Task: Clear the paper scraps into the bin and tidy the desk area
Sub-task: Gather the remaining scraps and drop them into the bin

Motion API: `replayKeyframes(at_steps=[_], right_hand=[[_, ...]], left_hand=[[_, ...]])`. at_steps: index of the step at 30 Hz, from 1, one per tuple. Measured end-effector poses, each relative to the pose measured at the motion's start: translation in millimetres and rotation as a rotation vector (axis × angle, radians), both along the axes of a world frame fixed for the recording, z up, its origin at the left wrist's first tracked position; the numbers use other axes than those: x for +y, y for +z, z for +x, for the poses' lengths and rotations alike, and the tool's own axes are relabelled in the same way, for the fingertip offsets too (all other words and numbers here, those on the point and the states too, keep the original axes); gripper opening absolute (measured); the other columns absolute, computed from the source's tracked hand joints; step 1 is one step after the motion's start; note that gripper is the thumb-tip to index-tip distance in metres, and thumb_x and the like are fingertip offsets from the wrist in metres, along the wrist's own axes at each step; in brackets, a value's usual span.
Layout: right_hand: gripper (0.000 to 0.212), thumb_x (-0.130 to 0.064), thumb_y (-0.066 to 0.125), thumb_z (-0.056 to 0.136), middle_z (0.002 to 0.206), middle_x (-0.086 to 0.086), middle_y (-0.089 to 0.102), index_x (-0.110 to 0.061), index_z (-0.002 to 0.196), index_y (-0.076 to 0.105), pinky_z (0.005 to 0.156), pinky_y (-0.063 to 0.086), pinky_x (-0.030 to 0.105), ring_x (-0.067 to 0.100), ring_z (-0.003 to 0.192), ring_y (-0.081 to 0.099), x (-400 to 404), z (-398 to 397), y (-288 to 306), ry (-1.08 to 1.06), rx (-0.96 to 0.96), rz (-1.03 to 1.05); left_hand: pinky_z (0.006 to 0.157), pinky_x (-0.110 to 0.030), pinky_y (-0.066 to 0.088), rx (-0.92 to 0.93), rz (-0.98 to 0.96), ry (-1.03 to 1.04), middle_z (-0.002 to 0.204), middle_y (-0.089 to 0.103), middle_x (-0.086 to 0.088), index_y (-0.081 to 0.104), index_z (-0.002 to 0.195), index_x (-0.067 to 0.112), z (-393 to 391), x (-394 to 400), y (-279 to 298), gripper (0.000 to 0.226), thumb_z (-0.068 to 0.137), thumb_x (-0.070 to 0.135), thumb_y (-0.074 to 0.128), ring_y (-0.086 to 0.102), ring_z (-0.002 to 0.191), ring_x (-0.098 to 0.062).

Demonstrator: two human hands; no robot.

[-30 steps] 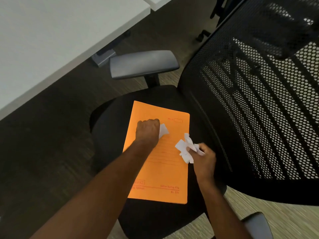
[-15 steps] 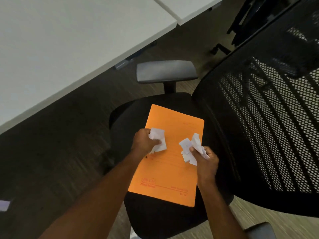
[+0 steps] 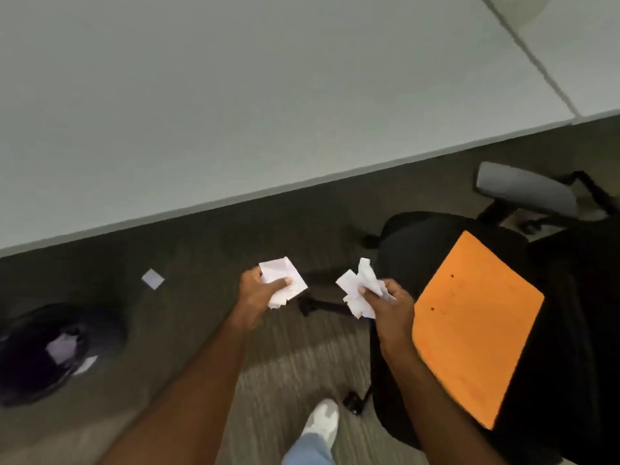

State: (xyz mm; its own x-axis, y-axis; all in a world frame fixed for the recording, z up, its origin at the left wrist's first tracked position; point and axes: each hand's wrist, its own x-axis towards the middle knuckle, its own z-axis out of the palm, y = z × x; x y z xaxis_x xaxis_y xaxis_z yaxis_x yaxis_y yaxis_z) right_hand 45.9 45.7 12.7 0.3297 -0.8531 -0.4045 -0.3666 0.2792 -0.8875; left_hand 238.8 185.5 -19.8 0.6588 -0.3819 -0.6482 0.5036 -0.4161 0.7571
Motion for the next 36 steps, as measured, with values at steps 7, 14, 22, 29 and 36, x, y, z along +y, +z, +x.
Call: replayKeyframes(at_steps=[7,14,22,29,36], right_hand=[[0.017,0.000,0.075,0.083,0.069,0.014,0.070,0.004,0.079,0.058,0.053,0.048,0.029,0.022,0.059,0.070,152.4,144.9,-13.3,0.302,0.039,0.141],[0.018,0.002,0.078,0.080,0.080,0.012,0.063,0.012,0.088,0.066,0.052,0.048,0.020,0.021,0.065,0.059,334.3,265.5,-58.9,0.632,0.211,0.169],[0.022,0.009,0.075,0.079,0.064,0.005,0.068,0.017,0.098,0.066,0.046,0.048,0.018,0.014,0.050,0.065,512.2,384.5,-133.2,0.763,0.334,0.311],[0.036,-0.014,0.079,0.083,0.118,0.017,0.072,0.002,0.114,0.070,0.093,0.055,0.037,0.031,0.106,0.070,583.0,442.1,-194.9,0.898,0.492,0.146],[0.052,-0.029,0.080,0.083,0.133,0.012,0.065,-0.006,0.127,0.064,0.092,0.042,0.022,0.025,0.121,0.062,620.6,460.4,-231.1,1.013,0.513,-0.051]], left_hand=[[0.050,-0.033,0.061,-0.053,0.042,0.303,0.095,0.072,-0.015,0.067,0.103,0.001,85.5,199.7,-14.3,0.033,0.075,0.000,0.084,0.073,0.075,-0.023],[0.049,-0.036,0.061,-0.113,0.327,0.582,0.096,0.070,-0.023,0.067,0.106,-0.009,149.5,426.7,-50.7,0.037,0.074,-0.002,0.084,0.069,0.076,-0.030],[0.090,-0.035,0.049,-0.197,0.557,0.583,0.120,0.069,-0.022,0.066,0.119,-0.004,242.5,550.1,-95.8,0.048,0.076,0.008,0.084,0.065,0.112,-0.035],[0.100,-0.039,0.046,-0.153,0.613,0.470,0.132,0.063,-0.021,0.059,0.133,0.003,282.2,593.2,-140.4,0.053,0.085,0.012,0.077,0.060,0.121,-0.036],[0.096,-0.044,0.051,-0.313,0.657,0.333,0.118,0.072,-0.011,0.066,0.124,0.020,284.1,616.1,-182.8,0.047,0.081,0.035,0.078,0.067,0.109,-0.033]])
